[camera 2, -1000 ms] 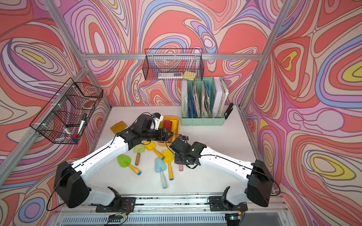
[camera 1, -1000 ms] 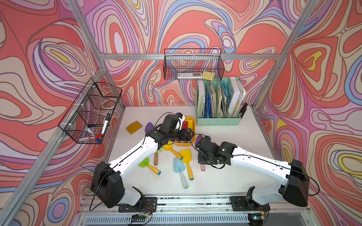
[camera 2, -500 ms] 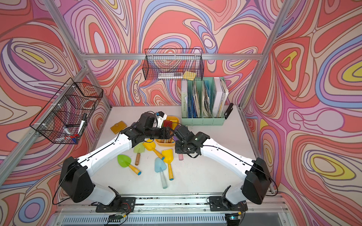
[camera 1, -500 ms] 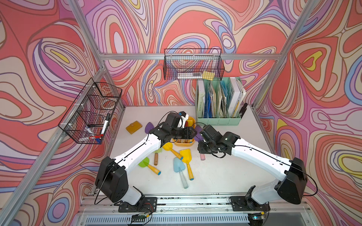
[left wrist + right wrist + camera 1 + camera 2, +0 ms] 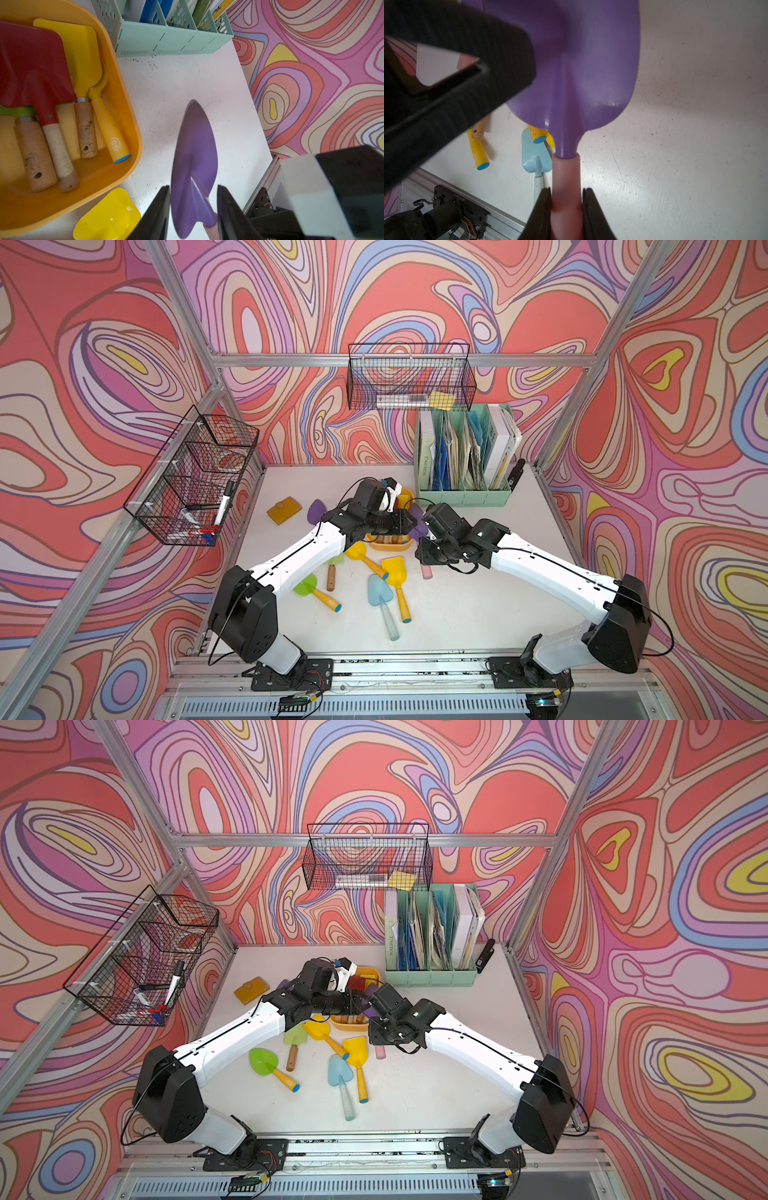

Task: Put the shovel into the storage box
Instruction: Pick up the shovel from the center of the board.

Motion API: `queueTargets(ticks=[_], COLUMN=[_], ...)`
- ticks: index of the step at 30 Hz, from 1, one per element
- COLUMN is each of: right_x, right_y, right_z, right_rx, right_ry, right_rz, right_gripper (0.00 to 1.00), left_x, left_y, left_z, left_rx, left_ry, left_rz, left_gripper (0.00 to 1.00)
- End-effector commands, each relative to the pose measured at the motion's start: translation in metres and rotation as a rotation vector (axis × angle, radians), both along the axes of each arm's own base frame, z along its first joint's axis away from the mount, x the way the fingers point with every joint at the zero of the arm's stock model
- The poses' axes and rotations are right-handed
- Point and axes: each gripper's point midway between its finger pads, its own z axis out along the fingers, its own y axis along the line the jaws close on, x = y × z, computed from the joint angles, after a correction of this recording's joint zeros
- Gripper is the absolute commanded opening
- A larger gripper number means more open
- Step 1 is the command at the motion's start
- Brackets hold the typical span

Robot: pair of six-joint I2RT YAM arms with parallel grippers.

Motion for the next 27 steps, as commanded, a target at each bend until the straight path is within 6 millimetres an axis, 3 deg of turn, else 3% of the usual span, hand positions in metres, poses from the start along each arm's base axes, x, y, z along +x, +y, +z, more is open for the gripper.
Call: queueTargets(ticks=[1, 17, 20, 22, 27], right_x=[0.004, 0.004, 0.004, 0.004, 0.003], right_y=[0.004, 0.005, 0.003, 0.001, -0.007], right_z=[0.020, 0.027, 0.030, 0.032, 0.038], right_rx=[0.054, 0.081, 0.081, 0.082, 0.079], right_ry=[-0.050, -0.073, -0.082, -0.086, -0.101], right_rz=[0.014, 0.020, 0.013, 0.009, -0.001], right_gripper=[0.00, 0.01, 0.27, 0.38, 0.44], left_x=[0.004, 0.007, 0.010, 0.013, 0.035], left_y=[-0.006, -0.005, -0.003, -0.001, 0.011], left_z=[0.009, 0.001, 0.000, 0.001, 0.002], left_rx=[-0.029, -0.018, -0.006, 0.010, 0.044], left_ry=[-0.024, -0.013, -0.021, -0.036, -0.050], left_rz=[-0.007, 0.009, 0.023, 0.030, 0.045], left_gripper=[0.28, 0.00, 0.00, 0.00, 0.00])
